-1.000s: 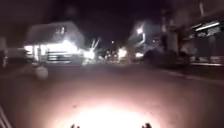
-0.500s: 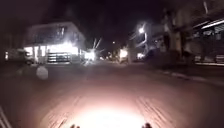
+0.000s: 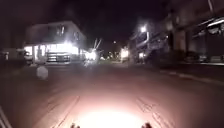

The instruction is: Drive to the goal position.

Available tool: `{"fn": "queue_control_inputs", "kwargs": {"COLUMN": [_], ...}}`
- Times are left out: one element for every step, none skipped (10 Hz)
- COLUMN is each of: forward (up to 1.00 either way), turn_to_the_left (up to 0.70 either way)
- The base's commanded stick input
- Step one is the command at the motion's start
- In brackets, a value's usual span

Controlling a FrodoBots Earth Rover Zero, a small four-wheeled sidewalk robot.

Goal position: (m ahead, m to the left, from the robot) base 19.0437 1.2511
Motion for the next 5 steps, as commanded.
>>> {"fn": "queue_control_inputs", "kwargs": {"forward": [0.7,0.7,0.7,0.7,0.7], "turn_to_the_left": [0.0,0.0,0.0,0.0,0.0]}}
